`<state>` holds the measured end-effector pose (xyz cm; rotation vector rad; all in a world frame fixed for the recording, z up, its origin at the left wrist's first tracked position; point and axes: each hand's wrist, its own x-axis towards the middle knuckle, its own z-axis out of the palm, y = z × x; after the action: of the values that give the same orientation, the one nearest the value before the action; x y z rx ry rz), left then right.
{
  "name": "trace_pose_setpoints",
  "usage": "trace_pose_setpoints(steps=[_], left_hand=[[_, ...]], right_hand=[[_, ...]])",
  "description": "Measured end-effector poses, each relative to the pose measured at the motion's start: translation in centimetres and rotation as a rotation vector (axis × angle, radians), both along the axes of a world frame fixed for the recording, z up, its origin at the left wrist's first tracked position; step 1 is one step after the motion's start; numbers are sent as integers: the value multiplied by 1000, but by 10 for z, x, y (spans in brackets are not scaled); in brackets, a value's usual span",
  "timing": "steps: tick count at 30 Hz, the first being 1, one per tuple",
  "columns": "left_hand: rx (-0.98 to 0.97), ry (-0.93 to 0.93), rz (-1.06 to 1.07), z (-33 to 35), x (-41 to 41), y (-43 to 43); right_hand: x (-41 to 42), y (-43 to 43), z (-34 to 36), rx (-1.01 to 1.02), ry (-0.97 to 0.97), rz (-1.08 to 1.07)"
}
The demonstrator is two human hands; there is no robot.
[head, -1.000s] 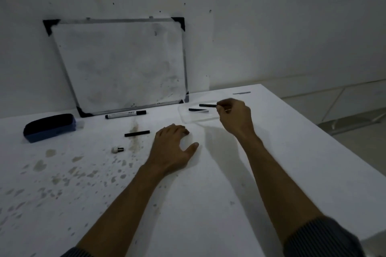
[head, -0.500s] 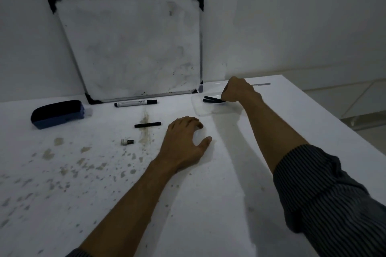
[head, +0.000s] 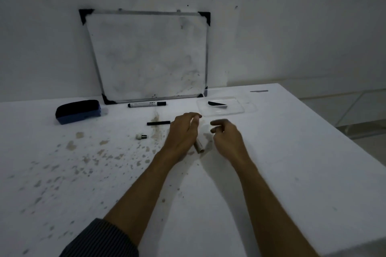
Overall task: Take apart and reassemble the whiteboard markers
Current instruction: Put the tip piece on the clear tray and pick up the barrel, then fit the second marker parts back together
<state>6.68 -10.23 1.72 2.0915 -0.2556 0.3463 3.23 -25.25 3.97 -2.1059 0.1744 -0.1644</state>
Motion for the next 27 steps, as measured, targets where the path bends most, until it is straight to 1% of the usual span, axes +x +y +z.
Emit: trace_pose_setpoints(steps=[3, 6, 7, 9, 11, 14, 16, 18, 22, 25, 27], left_hand=[[-30, -9, 20, 6, -6, 17], [66, -48, 5, 6, -16, 41], [92, -69, 0, 4, -22, 50], [129, -109, 4, -1, -35, 70], [152, -136, 15, -4, -47, 87], [194, -223, -18, 5, -60, 105], [258, -304, -41, 12, -67, 114], [290, -346, -62, 16, -72, 121], [200, -384, -106, 15, -79, 130], [127, -369, -25, 4, -81, 144], [45, -346, 23, -1, -77, 156]], right_hand=[[-22, 20, -9, -143, 53, 49], [-35, 35, -8, -356, 35, 70], [-38, 38, -8, -403, 12, 60], [-39, 42, -10, -426, -21, 41], [-40, 44, -10, -359, -18, 34], [-42, 47, -3, -96, -51, 94], [-45, 52, 6, 35, -85, 144], [-48, 60, 16, 123, -108, 212], [-47, 82, 36, 155, -117, 347], [-35, 102, 41, 108, -94, 386], [-21, 115, 38, 79, -92, 383]])
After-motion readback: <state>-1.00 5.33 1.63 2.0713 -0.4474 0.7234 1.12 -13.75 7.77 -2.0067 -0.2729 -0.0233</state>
